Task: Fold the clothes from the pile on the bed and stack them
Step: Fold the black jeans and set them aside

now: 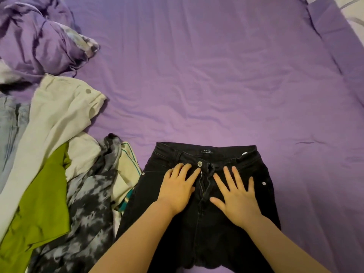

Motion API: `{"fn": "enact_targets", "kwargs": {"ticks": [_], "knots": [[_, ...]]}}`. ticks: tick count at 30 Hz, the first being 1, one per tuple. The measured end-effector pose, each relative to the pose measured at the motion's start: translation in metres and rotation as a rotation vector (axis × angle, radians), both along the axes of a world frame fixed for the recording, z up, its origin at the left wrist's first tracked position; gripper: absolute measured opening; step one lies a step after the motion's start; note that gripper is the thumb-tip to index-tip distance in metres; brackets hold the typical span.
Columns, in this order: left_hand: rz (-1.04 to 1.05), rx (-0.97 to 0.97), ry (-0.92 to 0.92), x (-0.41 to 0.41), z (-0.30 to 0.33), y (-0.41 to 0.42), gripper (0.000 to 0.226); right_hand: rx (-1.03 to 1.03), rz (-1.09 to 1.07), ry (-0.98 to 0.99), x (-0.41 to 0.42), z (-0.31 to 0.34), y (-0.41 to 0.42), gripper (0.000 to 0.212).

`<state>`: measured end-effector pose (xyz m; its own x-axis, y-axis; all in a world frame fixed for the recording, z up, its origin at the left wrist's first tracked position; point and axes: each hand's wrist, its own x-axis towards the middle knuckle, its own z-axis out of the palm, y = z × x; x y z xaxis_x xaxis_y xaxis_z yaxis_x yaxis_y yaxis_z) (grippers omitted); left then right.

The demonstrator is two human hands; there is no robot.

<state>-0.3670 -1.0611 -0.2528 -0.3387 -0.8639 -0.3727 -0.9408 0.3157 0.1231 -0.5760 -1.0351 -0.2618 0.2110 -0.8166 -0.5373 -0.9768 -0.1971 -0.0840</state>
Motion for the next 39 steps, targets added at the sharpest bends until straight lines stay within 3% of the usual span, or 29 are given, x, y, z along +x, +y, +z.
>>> {"fn": "enact_targets", "kwargs": {"ticks": [5, 10, 13, 17, 20, 24, 28, 32, 34, 36, 39], "knots": [[-0.037, 0.077, -0.005, 0.002, 0.013, -0.021, 0.068, 0.118, -0.079, -0.065, 0.008, 0.02, -0.016, 0.076], [0.068, -0.006, 0.264, -0.002, 0.023, -0.025, 0.055, -0.25, -0.387, -0.287, 0.027, 0.043, -0.022, 0.053], [0.153, 0.0, 0.409, -0.008, 0.022, -0.035, 0.053, -0.108, -0.492, -0.558, 0.035, 0.041, -0.04, 0.054], [0.154, 0.097, 0.436, -0.02, 0.02, -0.05, 0.05, 0.009, -0.399, -0.515, 0.032, 0.033, -0.051, 0.063], [0.157, 0.112, 0.407, -0.023, 0.018, -0.06, 0.038, 0.011, -0.429, -0.533, 0.027, 0.03, -0.052, 0.045], [0.203, 0.09, 0.377, -0.026, 0.014, -0.07, 0.029, -0.147, -0.465, -0.607, 0.026, 0.032, -0.051, 0.013], [0.308, 0.073, 0.402, -0.033, 0.01, -0.068, 0.028, -0.164, -0.587, -0.706, 0.035, 0.029, -0.059, 0.023], [0.334, 0.193, 0.571, -0.019, 0.01, -0.049, 0.018, -0.078, -0.78, -0.838, 0.041, 0.026, -0.045, 0.065], [0.306, 0.296, 0.598, -0.01, 0.012, -0.035, 0.014, -0.107, -0.787, -0.888, 0.046, 0.025, -0.028, 0.075], [0.304, 0.397, 0.622, -0.004, 0.014, -0.024, 0.011, -0.136, -0.77, -0.875, 0.051, 0.024, -0.012, 0.066], [0.258, 0.422, 0.556, -0.002, 0.014, -0.013, 0.009, -0.159, -0.662, -0.696, 0.054, 0.02, 0.01, 0.048]]}}
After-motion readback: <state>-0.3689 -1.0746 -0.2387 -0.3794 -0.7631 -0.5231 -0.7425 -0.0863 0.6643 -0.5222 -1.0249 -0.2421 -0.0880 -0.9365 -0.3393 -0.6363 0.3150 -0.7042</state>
